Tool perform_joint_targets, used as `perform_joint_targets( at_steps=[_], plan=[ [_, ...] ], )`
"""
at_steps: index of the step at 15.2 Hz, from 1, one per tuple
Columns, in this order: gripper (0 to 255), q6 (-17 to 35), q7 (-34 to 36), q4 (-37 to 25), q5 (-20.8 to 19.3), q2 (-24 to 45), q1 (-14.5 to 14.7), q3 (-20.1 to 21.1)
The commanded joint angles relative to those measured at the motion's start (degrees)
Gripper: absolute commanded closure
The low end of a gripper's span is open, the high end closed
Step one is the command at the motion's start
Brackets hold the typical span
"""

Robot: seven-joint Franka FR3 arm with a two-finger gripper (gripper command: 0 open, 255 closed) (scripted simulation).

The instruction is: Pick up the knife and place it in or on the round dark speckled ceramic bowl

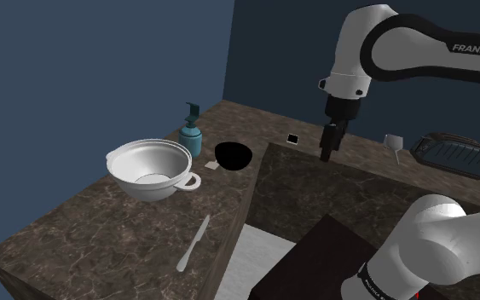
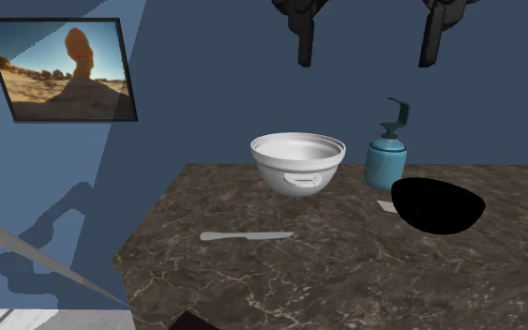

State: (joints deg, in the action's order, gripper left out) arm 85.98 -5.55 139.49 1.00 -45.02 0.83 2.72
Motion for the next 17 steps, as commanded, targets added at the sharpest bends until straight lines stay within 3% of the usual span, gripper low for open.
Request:
perform_joint_targets(
  at_steps=[1,9,17],
  plan=[
    [0,0.0,0.0,0.0,0.0,0.0,0.0,0.0],
    [0,13.3,19.3,9.2,8.5,1.5,-0.1,11.1],
    [0,29.8,38.6,11.5,14.3,12.6,-1.7,23.7]
  ],
)
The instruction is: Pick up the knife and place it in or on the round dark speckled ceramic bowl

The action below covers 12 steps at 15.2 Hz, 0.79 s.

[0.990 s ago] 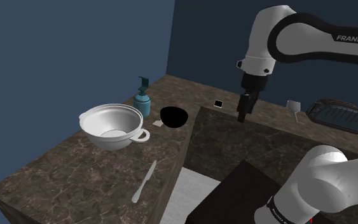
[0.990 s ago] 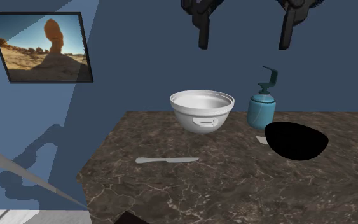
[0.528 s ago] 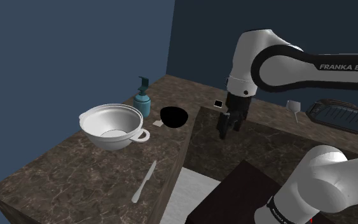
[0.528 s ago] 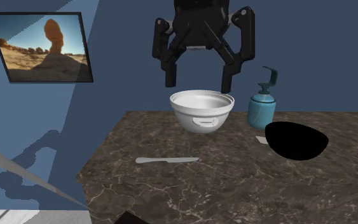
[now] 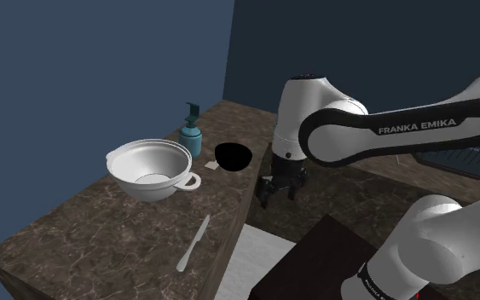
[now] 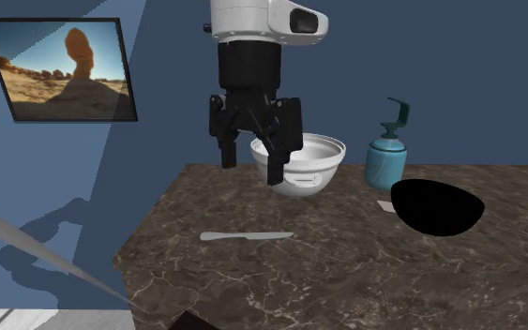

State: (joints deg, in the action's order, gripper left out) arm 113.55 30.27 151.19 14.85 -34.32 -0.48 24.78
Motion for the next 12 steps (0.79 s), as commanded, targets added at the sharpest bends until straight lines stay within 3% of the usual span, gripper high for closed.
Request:
perform_joint_targets(
  at_steps=[1,4,7,10,12],
  plan=[
    [0,4.4,5.3,-0.4,0.7,3.9,-1.0,3.3],
    [0,10.9,13.4,-1.8,0.0,10.7,-3.2,8.3],
    [0,17.0,22.8,-4.0,-3.3,18.6,-6.4,13.3],
    [0,22.3,34.3,-7.1,-10.6,27.6,-10.2,17.8],
    [0,24.9,43.6,-9.7,-18.0,34.4,-11.8,19.3]
  ],
)
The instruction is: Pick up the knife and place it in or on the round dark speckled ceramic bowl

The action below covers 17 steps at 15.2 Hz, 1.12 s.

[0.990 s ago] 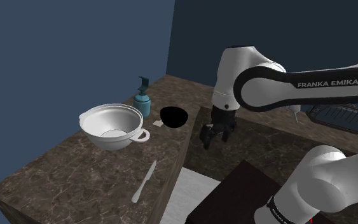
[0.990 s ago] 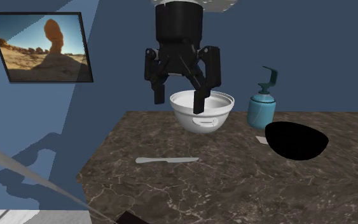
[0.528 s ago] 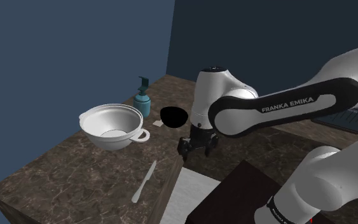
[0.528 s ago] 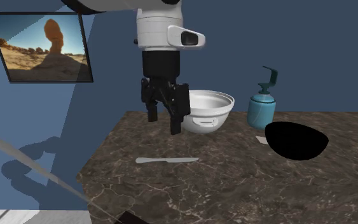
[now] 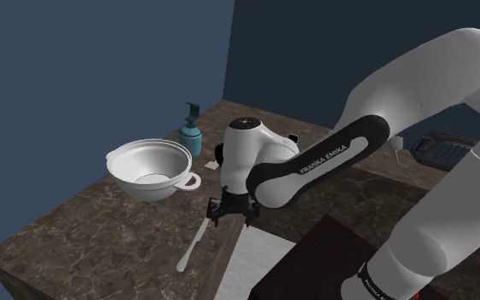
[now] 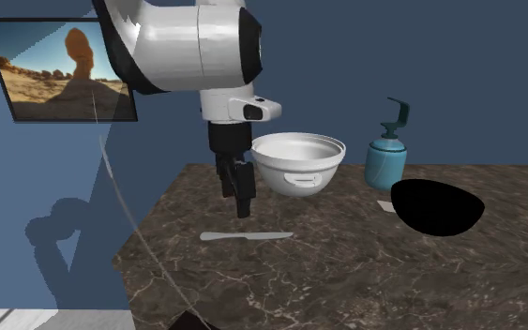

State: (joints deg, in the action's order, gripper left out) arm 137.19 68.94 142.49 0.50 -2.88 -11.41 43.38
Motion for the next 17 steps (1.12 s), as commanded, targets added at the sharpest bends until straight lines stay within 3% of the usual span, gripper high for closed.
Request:
perform_joint_targets(
  at_steps=[1,4,8,12,17],
  plan=[
    [0,2.2,9.7,-2.6,-7.9,6.5,-0.9,0.7],
    [0,3.4,23.0,-7.8,-19.2,16.2,1.8,-2.6],
    [0,3.7,35.4,-15.7,-28.2,26.4,8.4,-9.6],
    [0,3.5,43.0,-23.3,-32.3,34.1,13.3,-15.0],
    [0,5.8,44.6,-23.9,-34.7,37.2,14.6,-17.1]
  ],
)
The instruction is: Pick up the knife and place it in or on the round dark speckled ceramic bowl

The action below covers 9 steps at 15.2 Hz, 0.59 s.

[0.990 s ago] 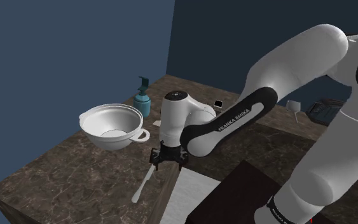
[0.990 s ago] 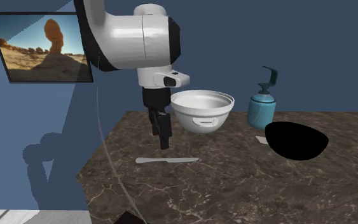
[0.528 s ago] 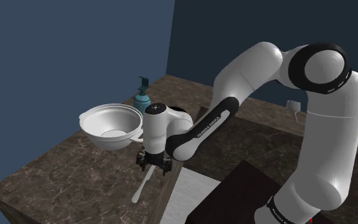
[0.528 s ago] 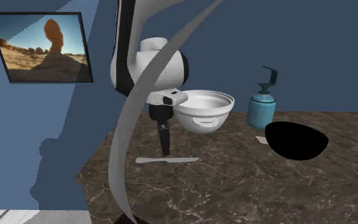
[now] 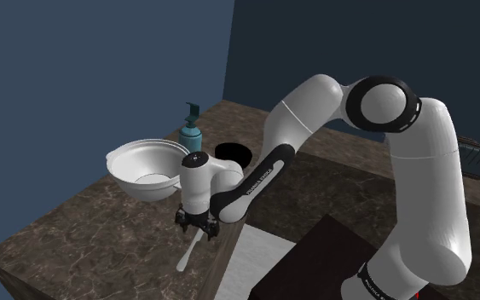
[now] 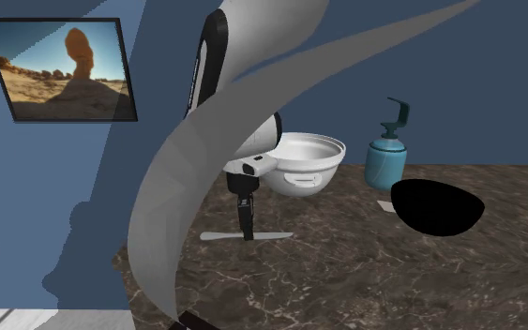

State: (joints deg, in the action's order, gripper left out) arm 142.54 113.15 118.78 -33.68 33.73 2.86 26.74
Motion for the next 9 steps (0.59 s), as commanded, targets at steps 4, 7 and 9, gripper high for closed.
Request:
perform_joint_targets(
  at_steps=[4,7,9],
  plan=[
    [0,1.6,1.2,-0.6,-1.7,2.3,1.0,-1.5],
    [0,1.6,1.2,-0.6,-1.7,2.3,1.0,-1.5],
    [0,1.6,1.2,-0.6,-1.7,2.3,1.0,-1.5]
  ],
)
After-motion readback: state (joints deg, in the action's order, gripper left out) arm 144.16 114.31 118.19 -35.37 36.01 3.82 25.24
